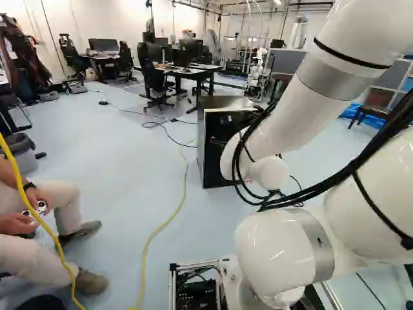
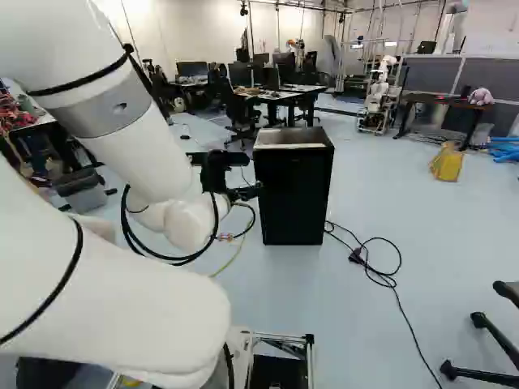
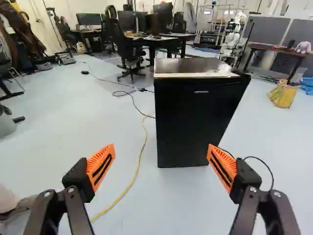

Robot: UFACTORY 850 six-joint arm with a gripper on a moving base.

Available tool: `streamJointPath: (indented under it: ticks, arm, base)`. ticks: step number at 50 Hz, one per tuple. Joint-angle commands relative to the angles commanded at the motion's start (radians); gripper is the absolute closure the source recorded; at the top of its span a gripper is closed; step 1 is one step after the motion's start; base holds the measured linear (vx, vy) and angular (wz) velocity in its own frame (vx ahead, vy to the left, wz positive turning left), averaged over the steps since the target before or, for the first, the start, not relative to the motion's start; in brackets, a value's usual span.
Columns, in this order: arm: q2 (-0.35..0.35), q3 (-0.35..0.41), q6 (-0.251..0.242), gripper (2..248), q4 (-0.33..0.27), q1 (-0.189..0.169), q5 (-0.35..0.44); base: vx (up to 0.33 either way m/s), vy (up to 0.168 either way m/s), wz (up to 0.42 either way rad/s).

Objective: Grab a drink from the fridge

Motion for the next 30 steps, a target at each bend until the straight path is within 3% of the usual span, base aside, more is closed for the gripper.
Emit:
streamJointPath:
  ticks: [30]
  arm:
    - [0.0,0.0,0.0,3,0.0,0.0,0.0]
  base:
    - [0.0,0.0,0.0]
